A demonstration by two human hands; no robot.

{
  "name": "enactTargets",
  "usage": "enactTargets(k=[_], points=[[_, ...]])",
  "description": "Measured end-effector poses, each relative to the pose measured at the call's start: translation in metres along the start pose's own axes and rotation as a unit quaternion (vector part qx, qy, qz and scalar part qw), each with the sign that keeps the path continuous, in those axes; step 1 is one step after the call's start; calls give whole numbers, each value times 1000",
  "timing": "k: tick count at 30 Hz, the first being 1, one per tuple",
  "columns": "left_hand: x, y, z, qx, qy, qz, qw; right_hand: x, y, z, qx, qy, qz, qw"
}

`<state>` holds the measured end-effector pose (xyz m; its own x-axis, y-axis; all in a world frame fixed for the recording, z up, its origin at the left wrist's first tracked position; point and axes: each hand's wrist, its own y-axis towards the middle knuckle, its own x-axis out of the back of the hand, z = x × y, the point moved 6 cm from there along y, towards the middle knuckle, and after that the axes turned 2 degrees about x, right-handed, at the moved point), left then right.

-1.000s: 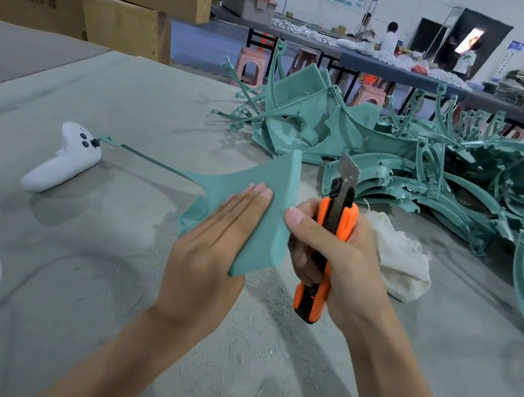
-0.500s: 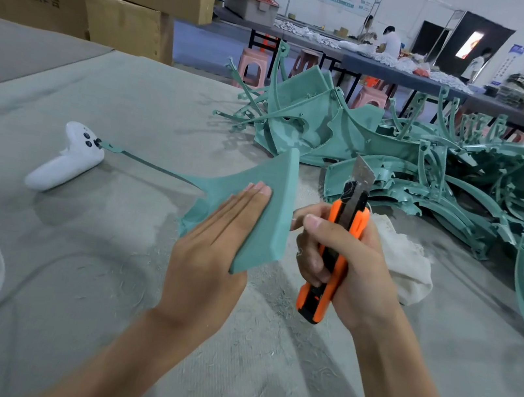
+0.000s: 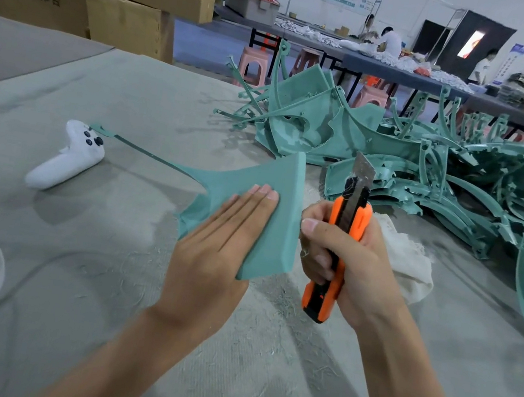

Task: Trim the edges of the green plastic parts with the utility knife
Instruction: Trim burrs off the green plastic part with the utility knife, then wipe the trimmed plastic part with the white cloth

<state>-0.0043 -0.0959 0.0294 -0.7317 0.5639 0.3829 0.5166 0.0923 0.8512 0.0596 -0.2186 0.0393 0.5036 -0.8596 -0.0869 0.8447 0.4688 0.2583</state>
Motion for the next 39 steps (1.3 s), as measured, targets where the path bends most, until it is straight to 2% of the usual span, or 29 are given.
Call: enactTargets(k=[3,5,7,9,11,13,17,21,25,29,32,34,36,39], points=[[1,-1,2,2,0,-10,1000,6,2,-3,-16,21,-48,998],[2,-1,2,13,-1,-20,1000,17,3,-8,-24,30,-124,992],[3,-1,5,42,-17,-33,998,28,1,-9,2,10,-202,979],[3,-2,8,71,-57,-41,995,35,-2,-5,49,-3,-245,968],[0,-2,7,67,-94,-31,993,37,-1,-3,85,24,-239,967],[-3,-3,5,60,-122,-12,991,34,2,-4,91,51,-194,975],[-1,-1,3,87,-172,-27,981,18,4,-2,97,19,-120,988],[0,0,2,102,-214,-45,970,26,2,-5,96,84,-162,978],[-2,0,1,108,-217,-24,970,32,0,-4,83,111,-189,972],[-2,3,-1,89,-231,1,969,52,-4,-6,66,81,-297,949],[-3,1,4,88,-228,-15,970,72,-6,-1,30,-11,-335,942],[-5,-1,8,84,-205,-23,975,85,-6,4,-15,-166,-317,934],[-8,-4,13,88,-183,-23,979,96,-9,2,-73,-341,-277,895],[-8,-5,19,93,-170,-29,980,106,-23,-21,-162,-507,-200,823]])
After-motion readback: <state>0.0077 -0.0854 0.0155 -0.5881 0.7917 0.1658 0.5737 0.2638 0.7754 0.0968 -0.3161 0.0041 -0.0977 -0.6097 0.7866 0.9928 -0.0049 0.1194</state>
